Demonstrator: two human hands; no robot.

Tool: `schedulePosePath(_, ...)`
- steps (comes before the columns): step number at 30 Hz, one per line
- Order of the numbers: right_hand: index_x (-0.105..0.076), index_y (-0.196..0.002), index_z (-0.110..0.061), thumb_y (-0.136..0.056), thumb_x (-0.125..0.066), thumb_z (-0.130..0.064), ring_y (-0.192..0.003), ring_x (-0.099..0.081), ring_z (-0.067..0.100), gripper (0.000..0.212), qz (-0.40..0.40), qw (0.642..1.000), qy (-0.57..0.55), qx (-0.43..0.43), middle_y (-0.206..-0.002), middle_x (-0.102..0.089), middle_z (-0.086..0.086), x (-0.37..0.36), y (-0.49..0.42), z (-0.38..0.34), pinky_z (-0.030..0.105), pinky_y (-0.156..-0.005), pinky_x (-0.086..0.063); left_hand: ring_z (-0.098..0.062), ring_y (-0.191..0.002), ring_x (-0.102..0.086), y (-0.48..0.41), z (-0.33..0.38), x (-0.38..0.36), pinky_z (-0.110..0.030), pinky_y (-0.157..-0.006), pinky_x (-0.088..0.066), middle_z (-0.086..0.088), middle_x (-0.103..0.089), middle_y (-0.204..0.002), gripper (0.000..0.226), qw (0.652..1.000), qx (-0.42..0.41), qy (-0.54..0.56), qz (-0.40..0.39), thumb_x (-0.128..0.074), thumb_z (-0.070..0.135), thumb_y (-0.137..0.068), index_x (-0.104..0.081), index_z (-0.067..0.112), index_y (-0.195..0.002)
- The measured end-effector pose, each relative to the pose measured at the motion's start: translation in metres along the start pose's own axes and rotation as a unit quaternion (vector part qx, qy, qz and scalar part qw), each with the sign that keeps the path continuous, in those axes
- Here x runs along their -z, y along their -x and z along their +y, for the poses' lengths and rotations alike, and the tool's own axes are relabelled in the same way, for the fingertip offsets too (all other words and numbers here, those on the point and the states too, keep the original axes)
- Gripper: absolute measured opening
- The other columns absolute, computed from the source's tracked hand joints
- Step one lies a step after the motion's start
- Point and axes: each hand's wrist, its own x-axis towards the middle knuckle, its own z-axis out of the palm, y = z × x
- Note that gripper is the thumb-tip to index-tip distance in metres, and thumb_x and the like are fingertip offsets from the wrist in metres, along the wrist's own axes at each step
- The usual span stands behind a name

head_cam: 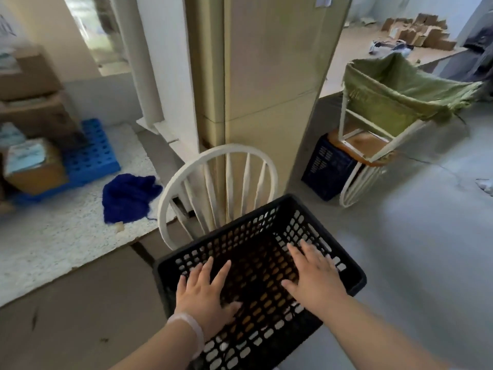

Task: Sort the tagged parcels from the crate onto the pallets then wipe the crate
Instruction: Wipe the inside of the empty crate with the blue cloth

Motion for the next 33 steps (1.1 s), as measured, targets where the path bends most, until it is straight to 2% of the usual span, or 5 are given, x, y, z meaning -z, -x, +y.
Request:
schedulePosePath(5, 0.001, -0.156, -0.032, -0.092, -0.050, -0.057, -0.151, 0.000, 0.023, 0.085, -0.038, 0.999, 0.009, -0.003, -0.164, 0.005, 0.001, -0.001, -0.040, 0.053, 0.045, -0.122, -0.007, -0.023, -0.152, 0.010, 0.010, 0.010, -0.034, -0.045, -0.123, -0.003, 0.005, 0.012, -0.165, 0.088, 0.991, 0.126, 0.052, -0.004, -0.039, 0.075, -0.088, 0.012, 0.046, -0.153)
schedulePosePath(10, 0.000, -0.156, -0.031, -0.093, -0.051, -0.055, -0.151, -0.001, 0.021, 0.085, -0.055, 0.997, 0.033, 0.037, -0.164, 0.003, -0.001, -0.005, -0.064, 0.083, 0.042, -0.122, -0.009, -0.023, -0.152, 0.011, 0.013, 0.023, -0.056, -0.044, -0.123, -0.005, 0.004, 0.011, -0.165, 0.089, 0.978, 0.196, 0.064, -0.007, -0.035, 0.079, -0.086, 0.012, 0.044, -0.153)
schedulePosePath(18, 0.006, -0.156, -0.027, -0.090, -0.060, -0.048, -0.151, 0.002, 0.022, 0.096, -0.066, 0.998, -0.001, -0.006, -0.164, 0.006, 0.000, -0.004, -0.099, 0.118, 0.041, -0.121, -0.010, -0.028, -0.150, 0.017, 0.005, 0.011, -0.069, -0.046, -0.123, -0.003, -0.003, 0.025, -0.162, 0.091, 0.944, 0.313, 0.102, 0.031, -0.038, 0.075, -0.088, 0.016, 0.040, -0.153)
schedulePosePath(27, 0.002, -0.156, -0.025, -0.085, -0.071, -0.038, -0.148, -0.014, 0.025, 0.103, -0.087, 0.992, -0.080, -0.032, -0.163, -0.009, 0.003, -0.015, -0.129, 0.130, 0.047, -0.119, -0.020, -0.032, -0.149, -0.015, -0.013, -0.009, -0.075, -0.051, -0.120, -0.023, -0.003, -0.001, -0.164, 0.104, 0.835, 0.403, 0.364, 0.091, -0.065, 0.051, -0.088, 0.011, 0.034, -0.156)
schedulePosePath(33, 0.000, -0.156, -0.029, -0.083, -0.077, -0.024, -0.140, -0.034, 0.031, 0.106, -0.098, 0.971, -0.191, -0.100, -0.154, -0.034, 0.010, -0.017, -0.149, 0.131, 0.052, -0.113, -0.031, -0.037, -0.131, -0.048, -0.009, -0.023, -0.081, -0.057, -0.107, -0.041, -0.011, -0.041, -0.151, 0.096, 0.737, 0.446, 0.495, 0.111, -0.070, 0.033, -0.089, 0.000, 0.035, -0.156)
